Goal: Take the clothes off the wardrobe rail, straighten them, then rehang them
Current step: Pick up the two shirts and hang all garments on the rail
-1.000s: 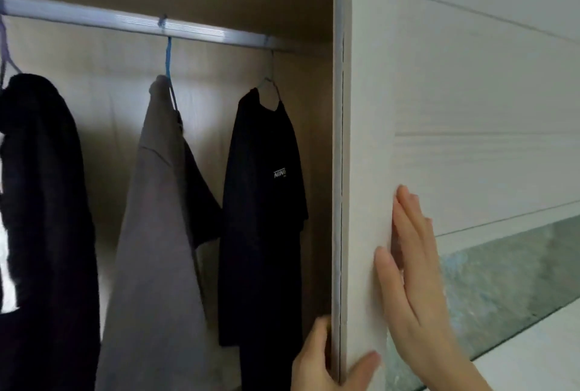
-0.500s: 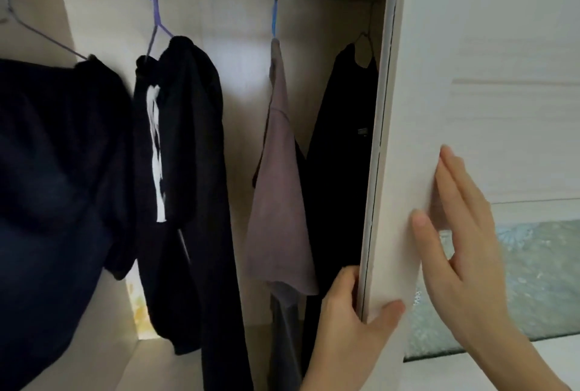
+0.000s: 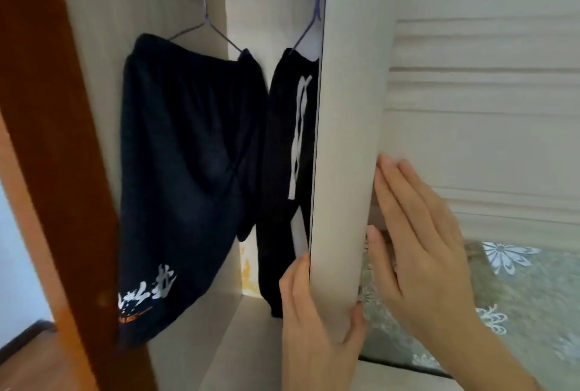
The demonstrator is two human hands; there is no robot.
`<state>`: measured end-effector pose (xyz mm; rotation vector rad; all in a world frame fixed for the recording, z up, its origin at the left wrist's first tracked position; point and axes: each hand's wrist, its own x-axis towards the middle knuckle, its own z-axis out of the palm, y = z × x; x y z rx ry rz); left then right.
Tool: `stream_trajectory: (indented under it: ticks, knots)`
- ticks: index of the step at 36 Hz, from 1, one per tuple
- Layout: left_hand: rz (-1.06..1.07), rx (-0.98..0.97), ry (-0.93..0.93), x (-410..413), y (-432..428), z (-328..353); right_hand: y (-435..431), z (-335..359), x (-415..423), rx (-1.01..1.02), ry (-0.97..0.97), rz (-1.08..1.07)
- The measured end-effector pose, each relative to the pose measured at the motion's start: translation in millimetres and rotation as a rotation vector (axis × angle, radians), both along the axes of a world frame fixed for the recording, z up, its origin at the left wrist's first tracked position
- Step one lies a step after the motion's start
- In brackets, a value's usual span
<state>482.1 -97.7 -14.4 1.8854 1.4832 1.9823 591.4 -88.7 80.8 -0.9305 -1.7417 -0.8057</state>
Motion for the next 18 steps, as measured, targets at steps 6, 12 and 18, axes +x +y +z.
stream_trajectory:
  ticks: [6,12,18]
  knots:
    - [0.34,0.373,0.414,-64.7,5.9,-10.5,7.6,-3.1,-43.5,0.058,-0.126,-0.021]
    - [0.507,0.262,0.529,-117.7,8.0,-14.8,12.8,-6.8,-75.3,0.115,-0.204,-0.072]
    - [0.583,-0.01,0.554,-160.9,11.5,-15.7,25.9,-9.5,-128.9,0.116,-0.284,-0.107]
